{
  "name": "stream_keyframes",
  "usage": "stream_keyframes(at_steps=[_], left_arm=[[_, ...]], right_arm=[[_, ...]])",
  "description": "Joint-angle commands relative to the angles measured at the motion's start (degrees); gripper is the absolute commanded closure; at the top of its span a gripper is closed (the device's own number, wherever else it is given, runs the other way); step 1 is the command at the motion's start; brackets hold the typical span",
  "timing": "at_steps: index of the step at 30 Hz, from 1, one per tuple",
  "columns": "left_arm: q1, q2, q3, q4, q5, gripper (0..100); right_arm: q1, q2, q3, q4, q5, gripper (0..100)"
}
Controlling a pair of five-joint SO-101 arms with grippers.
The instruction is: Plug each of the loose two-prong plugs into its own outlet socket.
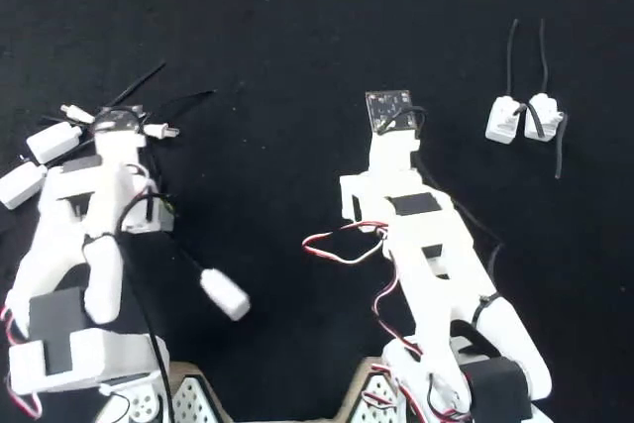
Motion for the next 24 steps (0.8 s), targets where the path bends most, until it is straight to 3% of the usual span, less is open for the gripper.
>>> stream_keyframes(at_steps=[1,8,11,14,17,24], left_arm=[[-4.88,-5.54,-1.54,4.84,-0.97,77],[-9.98,-14.07,-1.54,8.97,-4.75,77],[-8.40,-15.91,-1.27,10.29,-11.69,77],[-2.15,-16.44,1.01,15.38,-21.98,77],[6.64,-16.97,4.79,20.75,-26.64,77],[22.64,-16.97,7.34,22.24,-23.82,77]], right_arm=[[1.23,-2.15,-3.30,0.62,-0.09,79.4],[1.05,-2.07,-3.47,0.62,-0.09,79.4],[1.05,-2.15,-3.38,0.62,-0.09,79.4],[1.05,-2.15,-3.38,0.62,-0.09,79.4],[1.23,-2.33,-3.38,0.62,-0.09,79.4],[4.40,-2.42,-4.26,0.88,-0.44,79.4]])
